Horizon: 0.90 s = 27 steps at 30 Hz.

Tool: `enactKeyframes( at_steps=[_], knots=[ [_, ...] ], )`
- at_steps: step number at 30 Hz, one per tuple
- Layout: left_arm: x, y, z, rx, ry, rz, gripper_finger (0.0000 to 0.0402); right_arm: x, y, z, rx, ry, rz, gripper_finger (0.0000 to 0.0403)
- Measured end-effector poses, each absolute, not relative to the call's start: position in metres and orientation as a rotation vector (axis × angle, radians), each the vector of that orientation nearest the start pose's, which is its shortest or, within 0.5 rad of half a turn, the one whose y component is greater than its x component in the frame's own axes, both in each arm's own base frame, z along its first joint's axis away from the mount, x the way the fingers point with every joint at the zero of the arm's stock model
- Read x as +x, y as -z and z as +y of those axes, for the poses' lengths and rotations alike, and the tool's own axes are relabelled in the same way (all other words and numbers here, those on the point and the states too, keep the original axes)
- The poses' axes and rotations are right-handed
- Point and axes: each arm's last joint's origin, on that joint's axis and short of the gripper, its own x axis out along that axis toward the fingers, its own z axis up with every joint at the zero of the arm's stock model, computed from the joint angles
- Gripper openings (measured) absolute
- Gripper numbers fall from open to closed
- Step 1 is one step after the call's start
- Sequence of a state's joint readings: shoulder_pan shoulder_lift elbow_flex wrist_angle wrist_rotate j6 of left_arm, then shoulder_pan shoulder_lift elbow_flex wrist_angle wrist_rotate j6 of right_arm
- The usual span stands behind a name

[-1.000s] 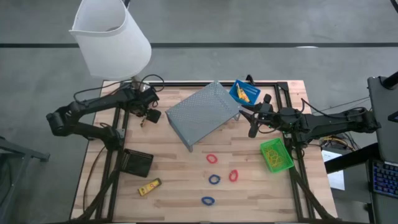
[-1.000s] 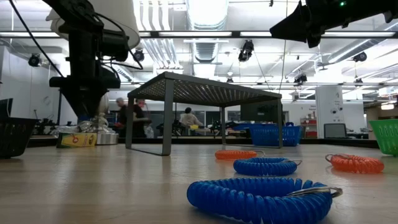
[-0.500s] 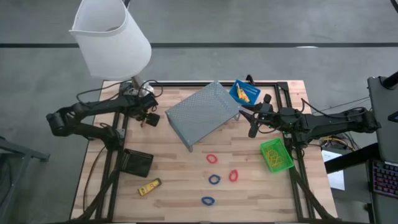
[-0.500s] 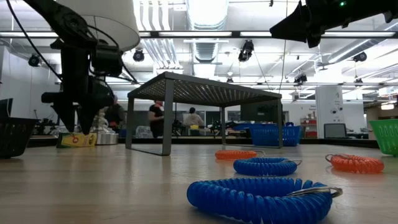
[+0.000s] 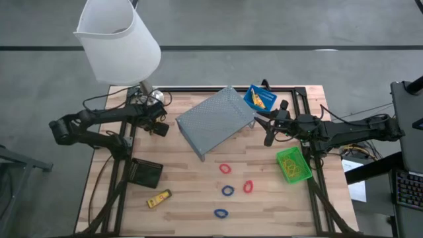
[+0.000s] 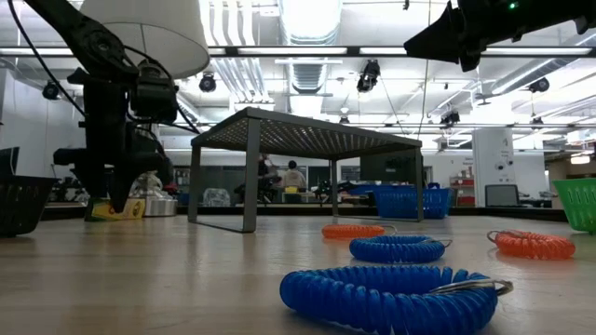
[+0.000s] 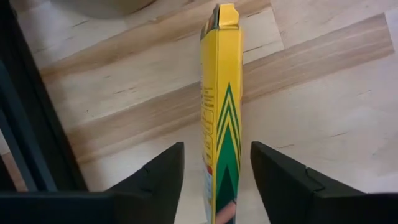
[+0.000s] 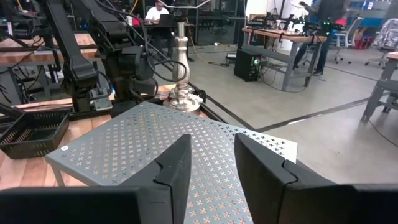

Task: Pick & Place Office Desk Supplies
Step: Put the crayon box into the blue basket

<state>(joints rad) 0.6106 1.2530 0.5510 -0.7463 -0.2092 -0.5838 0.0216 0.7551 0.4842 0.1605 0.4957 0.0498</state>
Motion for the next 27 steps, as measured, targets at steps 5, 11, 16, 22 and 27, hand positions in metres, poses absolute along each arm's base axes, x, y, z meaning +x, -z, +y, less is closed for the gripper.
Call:
enactKeyframes(
  at_steps=[5,11,16,22,27],
  knots=[
    [0.1401,-0.1465,0.1053,-0.744,-1.081,1.234,0.0134,0.1728,-0.2663,-0.0100,0.020,0.476,0.096,0.0127],
    [0.1400,-0.1465,0.1052,-0.742,-1.080,1.236,0.0091,0.1728,-0.2663,-0.0100,0.020,0.476,0.096,0.0130],
    [0.1400,-0.1465,0.1052,-0.742,-1.080,1.235,0.0057,0.1728,-0.2664,-0.0101,0.021,0.476,0.096,0.0123],
    [0.1401,-0.1466,0.1052,-0.742,-1.079,1.235,0.0032,0.1728,-0.2663,-0.0100,0.021,0.476,0.096,0.0116],
    [0.1406,-0.1506,0.1047,-0.764,-1.060,1.256,0.0036,0.1728,-0.2663,-0.0101,0.022,0.477,0.096,0.0114]
  ],
)
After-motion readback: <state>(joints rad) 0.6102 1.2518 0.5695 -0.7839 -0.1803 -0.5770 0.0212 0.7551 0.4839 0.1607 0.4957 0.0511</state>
